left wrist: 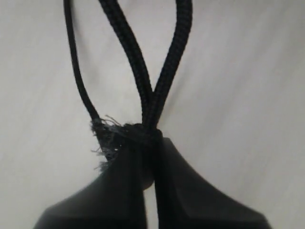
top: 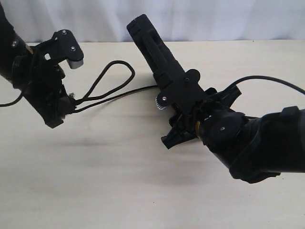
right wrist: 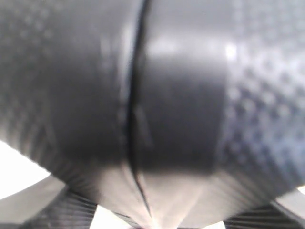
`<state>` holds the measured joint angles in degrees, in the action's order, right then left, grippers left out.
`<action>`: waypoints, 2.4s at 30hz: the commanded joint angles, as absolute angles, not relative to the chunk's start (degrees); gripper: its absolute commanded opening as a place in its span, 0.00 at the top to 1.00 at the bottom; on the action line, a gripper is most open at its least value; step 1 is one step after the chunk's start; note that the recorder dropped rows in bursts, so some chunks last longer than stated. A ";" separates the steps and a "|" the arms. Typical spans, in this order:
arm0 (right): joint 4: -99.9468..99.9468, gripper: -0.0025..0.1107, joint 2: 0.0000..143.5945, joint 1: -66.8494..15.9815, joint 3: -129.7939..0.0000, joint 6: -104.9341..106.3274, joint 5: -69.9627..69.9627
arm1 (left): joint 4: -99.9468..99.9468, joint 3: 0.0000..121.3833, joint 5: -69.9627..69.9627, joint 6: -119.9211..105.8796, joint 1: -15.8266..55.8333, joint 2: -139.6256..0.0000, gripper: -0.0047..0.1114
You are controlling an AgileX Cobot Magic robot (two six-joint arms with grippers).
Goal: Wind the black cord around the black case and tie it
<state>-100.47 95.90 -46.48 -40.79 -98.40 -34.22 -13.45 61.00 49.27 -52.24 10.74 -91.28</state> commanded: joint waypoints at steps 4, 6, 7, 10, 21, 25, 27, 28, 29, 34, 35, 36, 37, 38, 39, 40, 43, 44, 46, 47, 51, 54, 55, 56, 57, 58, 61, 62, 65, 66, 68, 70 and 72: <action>-99.95 0.94 95.85 -46.05 -40.64 -99.66 -32.65 | -25.59 64.46 53.27 -59.24 10.57 -93.56 0.96; -99.95 0.94 95.85 -46.05 -40.64 -99.66 -32.65 | -32.79 64.46 54.30 -63.57 10.57 -96.73 0.96; -99.95 0.94 95.85 -46.05 -40.64 -99.66 -32.65 | -34.02 64.50 54.47 -64.80 10.57 -97.74 0.96; -99.95 0.94 95.85 -46.05 -40.64 -99.66 -32.65 | -33.89 64.96 52.63 -66.14 10.57 -100.73 0.96; -99.95 0.94 95.85 -46.05 -40.64 -97.06 -30.02 | -40.21 71.07 50.29 -67.83 10.68 -105.92 0.96; -99.95 0.94 95.85 -46.05 -40.64 -96.44 -30.02 | -41.19 73.78 52.33 -67.83 10.68 -108.74 0.96; -99.95 0.94 95.85 -46.05 -40.64 -96.44 -30.02 | -42.46 76.28 54.48 -67.83 10.68 -110.51 0.96; -99.95 0.94 95.85 -46.05 -40.64 -95.90 -30.02 | -42.69 78.09 55.61 -67.83 10.68 -111.54 0.96; -99.95 0.94 95.85 -46.05 -40.64 -95.50 -30.02 | -42.69 78.67 55.96 -67.83 10.68 -111.77 0.96; -99.95 0.94 95.85 -46.05 -40.64 -94.72 -31.52 | -44.46 82.66 54.69 -67.83 10.68 -111.71 0.96; -99.95 0.94 95.85 -46.05 -40.64 -94.72 -31.53 | -45.09 82.66 54.04 -67.83 10.68 -111.71 0.96; -99.95 0.92 96.10 -46.05 -40.64 -94.72 -31.31 | -45.98 82.66 52.80 -68.08 10.68 -111.80 0.96; -99.95 0.90 96.42 -46.05 -40.64 -94.72 -31.31 | -46.12 82.66 52.35 -68.23 10.68 -111.80 0.96; -99.95 0.84 96.92 -46.05 -40.64 -94.72 -31.31 | -46.12 82.66 51.75 -68.86 10.68 -111.80 0.96; -99.95 0.80 97.19 -46.05 -40.64 -94.72 -31.31 | -46.12 82.66 51.34 -68.87 10.68 -111.80 0.96; -99.95 0.74 97.58 -46.05 -40.64 -94.91 -31.31 | -46.27 82.66 51.23 -68.87 10.68 -111.80 0.96; -99.95 0.55 97.80 -46.05 -40.64 -97.78 -31.31 | -47.63 82.66 51.13 -68.87 10.68 -111.80 0.96; -99.95 0.46 97.80 -46.05 -40.74 -100.44 -31.43 | -47.68 82.66 50.54 -68.97 10.68 -111.80 0.96; -99.40 0.31 97.80 -46.05 -42.14 -101.04 -31.01 | -47.68 82.66 50.37 -68.97 10.68 -111.80 0.96; -98.18 0.27 97.80 -46.05 -42.54 -100.30 -29.93 | -47.68 82.66 50.37 -68.97 10.68 -111.80 0.96; -91.92 0.19 96.45 -46.05 -43.87 -91.34 -24.29 | -47.68 82.66 50.37 -68.97 10.68 -111.80 0.96; -79.22 0.19 91.52 -46.05 -43.87 -80.48 -25.44 | -47.68 82.66 50.30 -68.97 10.68 -111.80 0.96; -72.65 0.19 87.58 -46.05 -43.87 -73.95 -25.92 | -47.68 82.66 50.30 -68.97 10.68 -111.80 0.96; -69.96 0.19 85.87 -46.05 -43.87 -71.75 -25.92 | -47.68 82.66 50.30 -68.97 10.68 -111.80 0.96; -66.36 0.19 83.66 -46.05 -43.87 -69.26 -25.41 | -47.68 82.66 50.30 -68.97 10.68 -111.80 0.96; -63.58 0.19 81.47 -46.05 -43.87 -66.66 -24.42 | -47.68 82.66 50.30 -68.97 10.68 -111.80 0.96; -56.83 0.19 75.45 -46.05 -43.87 -60.37 -20.53 | -47.57 82.66 49.75 -68.97 10.68 -111.80 0.96; -56.14 0.19 73.40 -46.05 -43.87 -60.21 -19.18 | -47.57 82.66 49.61 -68.97 10.68 -111.80 0.96; -56.15 0.19 68.91 -46.03 -44.91 -61.55 -18.48 | -47.57 82.66 49.52 -68.97 10.68 -111.80 0.96; -56.26 0.19 68.50 -45.93 -45.63 -61.54 -19.76 | -47.57 82.66 49.52 -68.97 10.68 -111.80 0.96; -56.39 0.23 68.37 -44.81 -48.11 -61.54 -23.75 | -47.57 82.66 49.52 -68.97 10.68 -111.80 0.96; -55.17 0.30 69.49 -42.41 -50.64 -60.40 -24.67 | -47.57 82.66 49.52 -68.97 10.68 -111.80 0.96; -49.12 0.41 71.59 -39.04 -53.91 -54.91 -23.71 | -47.57 82.66 49.80 -68.97 10.68 -111.80 0.96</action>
<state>-54.86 69.65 -42.63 -50.60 -60.07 -22.77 -46.37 82.29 50.41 -68.86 10.74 -112.04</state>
